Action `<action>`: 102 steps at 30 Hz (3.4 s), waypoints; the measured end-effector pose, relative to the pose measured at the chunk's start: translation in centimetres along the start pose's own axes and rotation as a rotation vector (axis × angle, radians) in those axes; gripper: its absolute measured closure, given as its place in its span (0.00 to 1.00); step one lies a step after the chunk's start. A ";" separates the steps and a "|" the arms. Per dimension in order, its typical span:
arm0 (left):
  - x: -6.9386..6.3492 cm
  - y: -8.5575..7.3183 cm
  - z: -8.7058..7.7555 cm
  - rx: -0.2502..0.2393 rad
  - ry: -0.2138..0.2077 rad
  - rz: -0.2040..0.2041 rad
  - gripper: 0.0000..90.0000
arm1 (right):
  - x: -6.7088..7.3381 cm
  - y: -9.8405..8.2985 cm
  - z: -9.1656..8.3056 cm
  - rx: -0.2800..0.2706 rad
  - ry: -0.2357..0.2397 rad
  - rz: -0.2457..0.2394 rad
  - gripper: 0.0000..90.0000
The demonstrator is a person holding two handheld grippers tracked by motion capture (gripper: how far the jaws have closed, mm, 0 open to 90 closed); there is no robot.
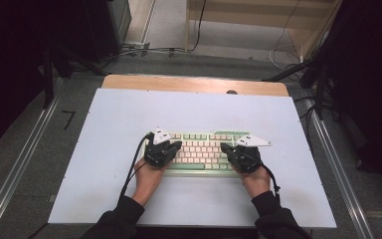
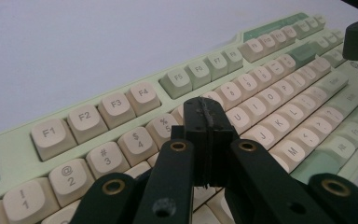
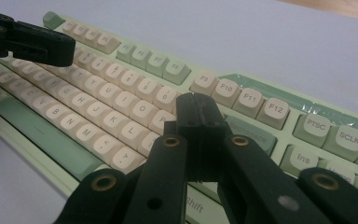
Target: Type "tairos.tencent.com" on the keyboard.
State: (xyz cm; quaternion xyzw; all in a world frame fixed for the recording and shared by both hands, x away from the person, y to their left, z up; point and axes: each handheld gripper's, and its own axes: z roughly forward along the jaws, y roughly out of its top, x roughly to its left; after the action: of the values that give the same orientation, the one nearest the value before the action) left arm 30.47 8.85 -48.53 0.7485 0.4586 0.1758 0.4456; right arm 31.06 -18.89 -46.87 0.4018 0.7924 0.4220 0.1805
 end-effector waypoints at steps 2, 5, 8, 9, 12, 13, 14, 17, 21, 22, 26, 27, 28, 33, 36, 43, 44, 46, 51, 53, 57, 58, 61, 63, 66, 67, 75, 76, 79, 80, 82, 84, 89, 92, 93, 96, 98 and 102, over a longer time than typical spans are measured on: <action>0.2 -0.1 -0.3 -0.003 0.002 -0.006 1.00 | 0.0 0.0 0.0 0.000 0.001 -0.002 0.98; 0.4 -0.2 -0.7 -0.009 0.004 -0.014 1.00 | 0.0 0.0 -0.1 -0.001 0.006 0.001 0.98; 0.7 -0.3 -1.1 -0.014 0.003 -0.024 1.00 | 0.0 0.0 0.0 -0.002 0.007 -0.001 0.98; 0.7 -0.3 -1.3 -0.019 0.004 -0.030 1.00 | 0.0 0.0 0.0 -0.002 0.006 -0.001 0.98; 1.0 -0.4 -1.8 -0.025 0.002 -0.036 1.00 | 0.0 0.1 -0.1 -0.005 0.008 0.002 0.98; 1.0 -0.4 -1.9 -0.028 0.001 -0.036 1.00 | 0.1 0.1 -0.1 -0.004 0.010 0.002 0.98; 1.1 -0.4 -2.1 -0.028 0.001 -0.036 1.00 | 0.1 0.1 -0.1 -0.004 0.010 0.002 0.98; 1.5 -0.5 -2.6 -0.027 0.003 -0.047 1.00 | 0.2 0.1 0.0 -0.006 0.012 -0.003 0.98; 2.3 -0.8 -3.1 -0.024 0.001 -0.077 1.00 | 0.3 0.1 0.0 -0.006 0.015 -0.002 0.98; 2.4 -0.9 -3.2 -0.023 0.006 -0.078 1.00 | 0.3 0.1 0.0 -0.006 0.014 -0.002 0.98; 2.8 -1.2 -3.5 -0.002 0.018 -0.082 1.00 | 0.3 0.1 0.1 -0.003 0.016 -0.003 0.98; 2.9 -1.2 -3.6 0.001 0.020 -0.084 1.00 | 0.3 0.1 0.1 -0.004 0.017 -0.004 0.98; 3.0 -1.3 -3.8 0.003 0.024 -0.084 1.00 | 0.3 0.1 0.2 -0.003 0.018 -0.005 0.98; 3.4 -1.5 -4.2 0.006 0.035 -0.096 1.00 | 0.3 0.1 0.3 0.000 0.017 -0.002 0.98; 3.5 -1.7 -4.3 0.018 0.038 -0.094 1.00 | 0.4 0.1 0.2 -0.001 0.018 -0.003 0.98; 3.6 -2.3 -4.3 0.036 0.054 -0.093 1.00 | 0.4 0.1 0.3 0.002 0.020 -0.005 0.98; 3.6 -2.3 -4.3 0.038 0.051 -0.093 1.00 | 0.4 0.1 0.3 0.002 0.020 -0.005 0.98; 3.6 -2.3 -4.3 0.039 0.050 -0.092 1.00 | 0.4 0.1 0.3 0.003 0.020 -0.002 0.98; 3.6 -2.4 -4.3 0.048 0.058 -0.086 1.00 | 0.4 0.1 0.2 0.000 0.019 -0.003 0.98; 3.6 -2.5 -4.2 0.050 0.061 -0.087 1.00 | 0.4 0.1 0.2 -0.002 0.019 -0.001 0.98; 3.6 -2.6 -4.0 0.061 0.066 -0.081 1.00 | 0.4 0.1 0.2 0.000 0.020 -0.001 0.98; 3.6 -2.7 -3.9 0.065 0.069 -0.077 1.00 | 0.4 0.1 0.2 0.000 0.021 -0.001 0.98; 3.5 -2.7 -3.7 0.085 0.072 -0.064 1.00 | 0.4 0.1 0.2 0.002 0.021 -0.002 0.98; 3.5 -2.7 -3.7 0.080 0.070 -0.068 1.00 | 0.4 0.1 0.2 0.002 0.020 -0.002 0.98; 3.3 -2.5 -4.1 0.043 0.062 -0.081 1.00 | 0.5 0.1 0.2 0.001 0.023 -0.002 0.98; 3.3 -2.4 -4.2 0.032 0.063 -0.083 1.00 | 0.5 0.1 0.2 0.000 0.025 -0.003 0.98; 3.7 -1.9 -4.9 -0.030 0.052 -0.112 1.00 | 0.8 0.2 0.7 0.007 0.031 -0.011 0.98; 3.8 -1.9 -4.9 -0.032 0.054 -0.112 1.00 | 0.9 0.3 0.8 0.009 0.030 -0.013 0.98; 3.8 -1.9 -4.7 -0.028 0.050 -0.114 1.00 | 1.4 0.4 1.2 0.013 0.039 -0.020 0.98; 3.7 -1.9 -4.6 -0.027 0.050 -0.113 1.00 | 1.5 0.5 1.4 0.014 0.043 -0.026 0.98; 3.7 -1.9 -4.5 -0.023 0.046 -0.111 1.00 | 1.7 0.5 1.8 0.018 0.047 -0.029 0.98; 3.6 -1.8 -4.4 -0.025 0.044 -0.109 1.00 | 1.9 0.6 2.2 0.023 0.052 -0.034 0.98; 3.6 -1.8 -4.4 -0.032 0.040 -0.111 1.00 | 2.4 0.8 2.9 0.026 0.063 -0.033 0.98; 3.5 -1.8 -4.4 -0.030 0.038 -0.109 1.00 | 2.8 1.0 3.4 0.033 0.073 -0.039 0.98; 3.5 -1.7 -4.4 -0.030 0.038 -0.109 1.00 | 2.9 1.1 3.6 0.031 0.077 -0.043 0.98; 3.6 -1.8 -4.3 -0.029 0.038 -0.109 1.00 | 3.2 1.3 3.8 0.034 0.084 -0.049 0.98; 3.5 -1.7 -4.3 -0.028 0.038 -0.108 1.00 | 3.4 1.4 4.1 0.034 0.089 -0.052 0.98; 3.5 -1.7 -4.3 -0.027 0.037 -0.107 1.00 | 3.8 1.6 4.6 0.039 0.094 -0.056 0.98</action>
State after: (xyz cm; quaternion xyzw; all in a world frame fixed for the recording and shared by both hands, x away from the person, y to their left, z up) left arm 28.49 14.34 -48.15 0.7135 0.5035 0.1717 0.4559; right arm 32.37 -13.00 -48.04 0.3627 0.8191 0.4195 0.1469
